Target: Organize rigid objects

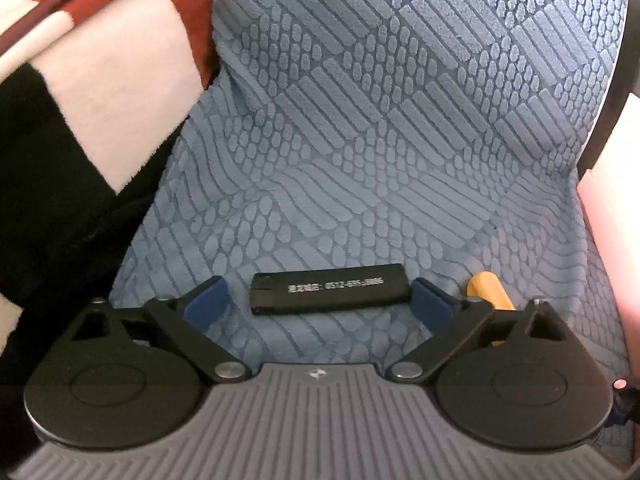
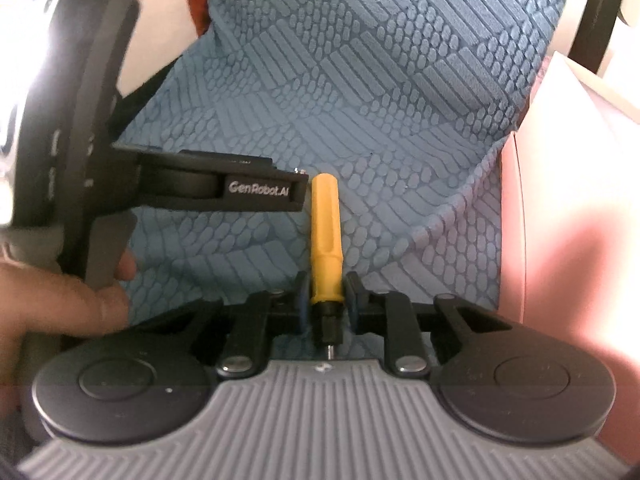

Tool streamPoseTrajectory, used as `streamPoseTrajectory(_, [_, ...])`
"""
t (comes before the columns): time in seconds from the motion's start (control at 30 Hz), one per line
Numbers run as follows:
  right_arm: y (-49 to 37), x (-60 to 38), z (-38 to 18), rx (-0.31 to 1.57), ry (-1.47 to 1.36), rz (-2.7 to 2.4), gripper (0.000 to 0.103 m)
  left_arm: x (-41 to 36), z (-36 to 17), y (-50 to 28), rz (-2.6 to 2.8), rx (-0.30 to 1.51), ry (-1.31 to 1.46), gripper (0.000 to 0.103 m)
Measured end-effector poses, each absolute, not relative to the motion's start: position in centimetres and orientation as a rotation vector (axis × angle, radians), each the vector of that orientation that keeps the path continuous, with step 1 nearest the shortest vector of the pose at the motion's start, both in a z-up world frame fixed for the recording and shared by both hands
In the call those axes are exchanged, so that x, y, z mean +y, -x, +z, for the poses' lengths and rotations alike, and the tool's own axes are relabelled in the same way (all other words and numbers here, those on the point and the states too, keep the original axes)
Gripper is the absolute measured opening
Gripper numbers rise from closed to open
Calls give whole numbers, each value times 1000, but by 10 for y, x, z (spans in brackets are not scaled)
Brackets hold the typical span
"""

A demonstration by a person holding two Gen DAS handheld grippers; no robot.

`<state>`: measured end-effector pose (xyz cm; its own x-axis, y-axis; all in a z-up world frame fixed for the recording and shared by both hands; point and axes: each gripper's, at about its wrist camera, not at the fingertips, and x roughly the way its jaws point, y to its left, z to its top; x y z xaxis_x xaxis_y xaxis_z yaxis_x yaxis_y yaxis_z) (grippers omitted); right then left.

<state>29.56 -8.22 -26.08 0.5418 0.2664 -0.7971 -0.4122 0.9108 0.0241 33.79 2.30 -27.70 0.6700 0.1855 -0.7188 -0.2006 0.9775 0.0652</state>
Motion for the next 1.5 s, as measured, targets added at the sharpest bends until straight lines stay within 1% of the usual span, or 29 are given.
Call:
streamPoseTrajectory(0.03, [-295,-81,-261,906,188,404,22,23,-276,-337,217,806,20,88])
streamPoseTrajectory(0.27, [-296,-87,-256,885,175,381,22,28,-273,-333,208,818,52,87])
streamPoseTrajectory(0.43, [-292,-87,-256,884,169,384,22,26,-261,-325,190,780,36,87])
streamPoseTrajectory(0.7, [-283,-97,-249,915,51,388,22,35,-243,-296,133,758,99,87])
streamPoseTrajectory(0.83, [-273,-96,-248,919,63,380,22,43,-237,-277,123,758,117,87])
streamPoseTrajectory(1.0, [-263,-95,-251,942,83,370,22,50,-236,-260,131,776,128,86])
streamPoseTrajectory(1.1, [-256,-91,-254,948,110,366,22,55,-243,-253,140,810,177,86])
streamPoseTrajectory(1.2, [-251,-89,-256,962,120,359,22,54,-250,-250,142,840,166,86])
streamPoseTrajectory(1.5, [-247,-87,-257,980,118,347,22,59,-247,-237,126,821,203,86])
